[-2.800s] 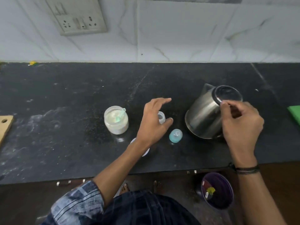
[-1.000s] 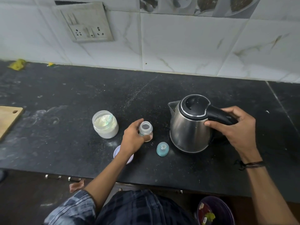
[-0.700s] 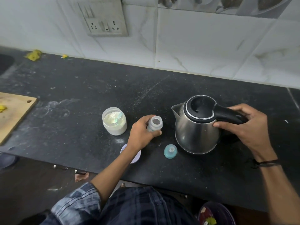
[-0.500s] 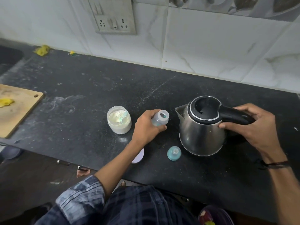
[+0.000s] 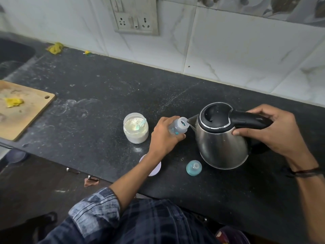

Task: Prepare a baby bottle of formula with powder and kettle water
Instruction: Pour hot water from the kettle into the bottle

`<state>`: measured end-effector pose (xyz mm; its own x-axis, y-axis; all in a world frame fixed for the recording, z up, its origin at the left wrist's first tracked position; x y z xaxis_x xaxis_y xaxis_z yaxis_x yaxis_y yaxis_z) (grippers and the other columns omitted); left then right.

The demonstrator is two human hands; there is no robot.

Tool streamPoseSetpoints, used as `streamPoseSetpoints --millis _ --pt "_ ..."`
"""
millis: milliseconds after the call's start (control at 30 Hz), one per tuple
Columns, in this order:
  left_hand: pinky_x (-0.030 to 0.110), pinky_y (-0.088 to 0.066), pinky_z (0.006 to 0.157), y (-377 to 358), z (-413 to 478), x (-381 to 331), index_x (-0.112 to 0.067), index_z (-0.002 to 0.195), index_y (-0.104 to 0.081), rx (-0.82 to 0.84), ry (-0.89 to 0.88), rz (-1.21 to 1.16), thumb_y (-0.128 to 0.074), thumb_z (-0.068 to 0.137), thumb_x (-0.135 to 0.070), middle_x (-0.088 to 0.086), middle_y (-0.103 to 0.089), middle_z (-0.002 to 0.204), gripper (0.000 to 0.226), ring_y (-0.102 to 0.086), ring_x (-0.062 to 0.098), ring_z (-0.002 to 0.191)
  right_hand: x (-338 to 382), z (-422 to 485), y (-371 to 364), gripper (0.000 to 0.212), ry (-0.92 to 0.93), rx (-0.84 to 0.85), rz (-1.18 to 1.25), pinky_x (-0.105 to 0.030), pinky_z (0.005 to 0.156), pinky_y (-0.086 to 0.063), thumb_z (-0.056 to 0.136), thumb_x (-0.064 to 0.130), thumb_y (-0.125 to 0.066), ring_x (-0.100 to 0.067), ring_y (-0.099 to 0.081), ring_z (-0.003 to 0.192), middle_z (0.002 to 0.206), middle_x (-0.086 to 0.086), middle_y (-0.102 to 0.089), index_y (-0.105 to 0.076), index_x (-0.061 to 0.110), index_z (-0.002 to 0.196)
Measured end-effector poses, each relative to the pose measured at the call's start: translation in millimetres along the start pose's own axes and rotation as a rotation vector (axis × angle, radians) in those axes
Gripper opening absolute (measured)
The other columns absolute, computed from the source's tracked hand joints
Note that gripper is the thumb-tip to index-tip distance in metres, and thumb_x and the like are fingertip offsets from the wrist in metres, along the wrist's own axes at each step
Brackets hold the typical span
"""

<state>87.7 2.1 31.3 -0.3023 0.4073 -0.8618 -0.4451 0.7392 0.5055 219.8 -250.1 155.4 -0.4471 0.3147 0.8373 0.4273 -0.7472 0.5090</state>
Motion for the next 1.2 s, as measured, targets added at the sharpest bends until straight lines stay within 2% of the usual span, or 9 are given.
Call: streamPoseSetpoints --millis 300,467,567,700,933,1133,1200 --pt "0.025 -0.045 0.098 6 -3 10 -0.031 0.127 -0.067 -0.077 -0.010 -0.055 -0.089 0.072 -0.024 -0.011 -0.059 0.122 0.059 -0.055 0.001 0.108 13 12 -13 0.067 -0.086 0.064 -0.091 -0.009 0.069 -0.051 0.040 0.074 -0.092 -0.001 -0.071 0.077 0.088 0.015 -0.078 -0.075 0.036 0.092" --pt "0.022 -0.043 0.096 6 -4 16 -0.028 0.127 -0.066 -0.081 -0.010 -0.070 -0.090 0.072 -0.023 -0.011 -0.058 0.123 0.059 -0.053 -0.001 0.106 19 14 -17 0.060 -0.089 0.083 -0.145 -0.007 0.068 -0.050 0.043 0.062 -0.099 0.000 -0.071 0.078 0.087 0.016 -0.077 -0.075 0.036 0.091" --pt "0.018 -0.041 0.092 6 -4 18 -0.028 0.128 -0.065 -0.079 -0.003 -0.059 -0.091 0.072 -0.024 -0.012 -0.056 0.124 0.061 -0.052 -0.001 0.105 21 15 -20 0.054 -0.091 0.089 -0.170 -0.006 0.067 -0.049 0.044 0.055 -0.097 0.001 -0.070 0.076 0.086 0.017 -0.077 -0.075 0.036 0.090" --pt "0.016 -0.037 0.091 7 -4 22 -0.028 0.129 -0.065 -0.088 -0.001 -0.044 -0.091 0.072 -0.024 -0.012 -0.054 0.123 0.064 -0.052 -0.001 0.105 25 14 -25 0.055 -0.102 0.094 -0.201 -0.004 0.067 -0.047 0.044 0.056 -0.096 0.004 -0.068 0.076 0.085 0.020 -0.076 -0.075 0.037 0.090" --pt "0.021 -0.039 0.092 8 -4 24 -0.030 0.129 -0.064 -0.086 0.004 -0.031 -0.090 0.073 -0.023 -0.013 -0.052 0.121 0.062 -0.048 -0.003 0.103 34 16 -33 0.054 -0.095 0.102 -0.255 -0.004 0.066 -0.045 0.043 0.063 -0.093 0.006 -0.067 0.077 0.084 0.024 -0.074 -0.073 0.041 0.089" --pt "0.022 -0.037 0.092 8 -5 24 -0.030 0.131 -0.063 -0.077 0.013 -0.024 -0.088 0.074 -0.024 -0.013 -0.050 0.120 0.062 -0.048 0.000 0.104 36 16 -35 0.057 -0.093 0.104 -0.282 -0.007 0.066 -0.046 0.044 0.065 -0.093 0.002 -0.068 0.079 0.085 0.022 -0.074 -0.073 0.041 0.091" --pt "0.023 -0.039 0.093 9 -5 26 -0.030 0.130 -0.064 -0.083 0.013 -0.028 -0.088 0.074 -0.022 -0.013 -0.051 0.121 0.062 -0.049 0.000 0.103 36 16 -36 0.058 -0.091 0.108 -0.292 -0.012 0.068 -0.048 0.044 0.066 -0.093 0.000 -0.068 0.080 0.086 0.021 -0.075 -0.073 0.041 0.092"
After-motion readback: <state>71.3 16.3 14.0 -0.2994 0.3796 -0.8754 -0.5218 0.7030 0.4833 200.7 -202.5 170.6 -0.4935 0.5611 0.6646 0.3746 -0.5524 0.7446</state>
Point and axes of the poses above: each hand's wrist, its own z-axis towards the middle knuckle, its own y-axis out of the back of the hand, x = y × z, the point moved 5 cm from there along z, towards the middle knuckle
